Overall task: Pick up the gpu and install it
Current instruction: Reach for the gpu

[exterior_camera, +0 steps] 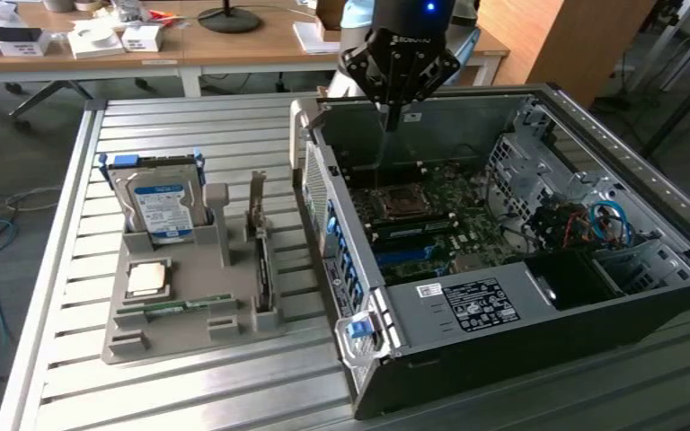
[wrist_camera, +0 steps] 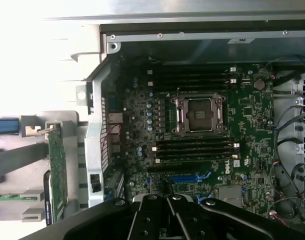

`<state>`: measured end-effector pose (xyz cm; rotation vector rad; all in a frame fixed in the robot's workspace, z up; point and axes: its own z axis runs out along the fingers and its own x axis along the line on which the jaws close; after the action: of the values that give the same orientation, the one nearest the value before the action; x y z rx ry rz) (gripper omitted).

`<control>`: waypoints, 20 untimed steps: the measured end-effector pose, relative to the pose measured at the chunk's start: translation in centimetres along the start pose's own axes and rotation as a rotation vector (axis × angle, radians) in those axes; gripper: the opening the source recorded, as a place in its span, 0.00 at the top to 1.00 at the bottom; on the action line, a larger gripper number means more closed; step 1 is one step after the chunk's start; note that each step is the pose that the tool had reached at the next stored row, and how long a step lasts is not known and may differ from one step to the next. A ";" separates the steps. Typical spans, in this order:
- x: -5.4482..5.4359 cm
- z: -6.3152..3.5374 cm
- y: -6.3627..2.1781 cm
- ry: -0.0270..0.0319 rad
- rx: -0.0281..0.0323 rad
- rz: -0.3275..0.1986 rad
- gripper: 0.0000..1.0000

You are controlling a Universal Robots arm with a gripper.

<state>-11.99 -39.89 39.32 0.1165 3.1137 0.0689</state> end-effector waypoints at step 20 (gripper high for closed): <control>3.5 -0.07 -0.23 0.0001 0.0001 0.000 0.89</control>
<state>-15.47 -39.86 39.30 0.1164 3.1137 0.0688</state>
